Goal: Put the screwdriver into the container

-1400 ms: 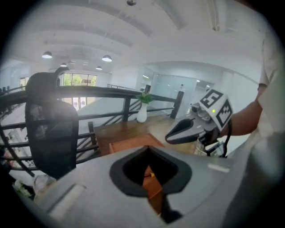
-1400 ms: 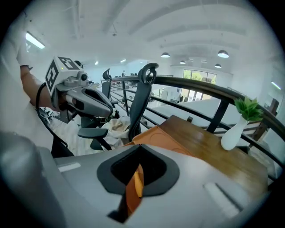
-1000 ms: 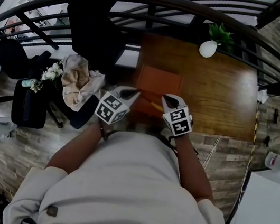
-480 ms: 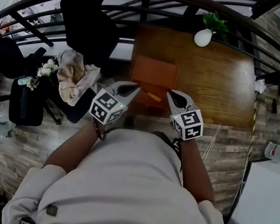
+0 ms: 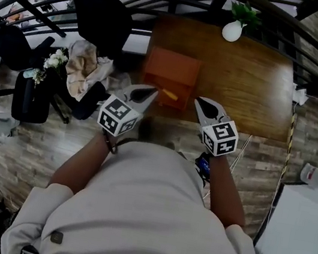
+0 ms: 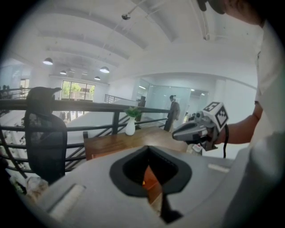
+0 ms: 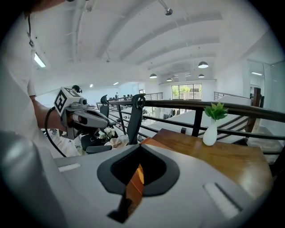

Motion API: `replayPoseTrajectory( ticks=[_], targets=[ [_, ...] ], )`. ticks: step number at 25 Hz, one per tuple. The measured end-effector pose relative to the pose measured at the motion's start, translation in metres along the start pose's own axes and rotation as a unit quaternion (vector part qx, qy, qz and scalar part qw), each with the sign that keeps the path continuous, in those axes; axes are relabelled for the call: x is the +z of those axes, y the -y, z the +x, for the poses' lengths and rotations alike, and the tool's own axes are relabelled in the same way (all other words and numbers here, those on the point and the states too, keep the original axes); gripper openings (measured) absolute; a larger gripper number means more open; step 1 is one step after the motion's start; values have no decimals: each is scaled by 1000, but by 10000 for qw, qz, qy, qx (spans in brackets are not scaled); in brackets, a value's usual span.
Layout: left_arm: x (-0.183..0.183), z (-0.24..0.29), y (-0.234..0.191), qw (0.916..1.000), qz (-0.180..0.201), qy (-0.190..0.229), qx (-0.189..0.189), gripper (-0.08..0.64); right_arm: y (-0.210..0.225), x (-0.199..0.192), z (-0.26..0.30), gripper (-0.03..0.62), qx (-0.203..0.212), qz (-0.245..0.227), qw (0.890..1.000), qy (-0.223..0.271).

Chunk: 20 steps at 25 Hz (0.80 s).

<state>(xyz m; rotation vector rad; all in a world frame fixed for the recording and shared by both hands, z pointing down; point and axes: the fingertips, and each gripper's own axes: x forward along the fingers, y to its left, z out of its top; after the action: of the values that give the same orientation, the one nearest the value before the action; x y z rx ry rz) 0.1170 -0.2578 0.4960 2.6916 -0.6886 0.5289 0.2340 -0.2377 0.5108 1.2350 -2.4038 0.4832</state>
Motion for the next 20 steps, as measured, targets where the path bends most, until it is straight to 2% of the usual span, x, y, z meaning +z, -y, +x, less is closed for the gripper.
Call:
replayPoseTrajectory(
  ticks=[13, 16, 20],
  targets=[
    [6, -21, 81, 9991, -14, 327, 254, 3, -21, -34, -71, 8, 399, 21, 9991, 130],
    [0, -24, 107, 9991, -16, 366, 235, 3, -33, -49, -84, 8, 464, -168, 9987, 93],
    [-14, -25, 126, 9991, -49, 306, 282, 3, -50, -68, -91, 8, 710, -42, 9974, 87]
  ],
)
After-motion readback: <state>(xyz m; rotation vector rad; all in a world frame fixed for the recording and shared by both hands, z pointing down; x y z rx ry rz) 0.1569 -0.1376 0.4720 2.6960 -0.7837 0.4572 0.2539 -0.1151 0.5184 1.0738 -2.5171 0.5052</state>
